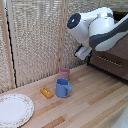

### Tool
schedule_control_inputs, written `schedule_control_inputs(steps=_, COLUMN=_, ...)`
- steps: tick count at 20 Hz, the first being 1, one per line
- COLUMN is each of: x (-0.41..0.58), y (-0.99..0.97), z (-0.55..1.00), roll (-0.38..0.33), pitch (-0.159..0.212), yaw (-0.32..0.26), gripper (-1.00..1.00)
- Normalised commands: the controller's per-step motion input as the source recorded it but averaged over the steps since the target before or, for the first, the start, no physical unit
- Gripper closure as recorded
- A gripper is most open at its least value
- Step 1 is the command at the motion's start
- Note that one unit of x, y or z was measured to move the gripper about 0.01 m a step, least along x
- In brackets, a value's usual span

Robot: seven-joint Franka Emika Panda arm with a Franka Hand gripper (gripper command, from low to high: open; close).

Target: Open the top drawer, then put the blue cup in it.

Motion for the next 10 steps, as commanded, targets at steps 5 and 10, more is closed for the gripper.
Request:
schedule_control_inputs(steps=5, x=0.000, y=0.09, z=0.14, roll=0.308, pitch=0.015, yaw=-0.274, gripper=-1.00)
schedule_control_inputs(steps=10, x=0.000, y=0.09, z=0.16, roll=0.294, pitch=0.003, yaw=-0.282, gripper=-1.00)
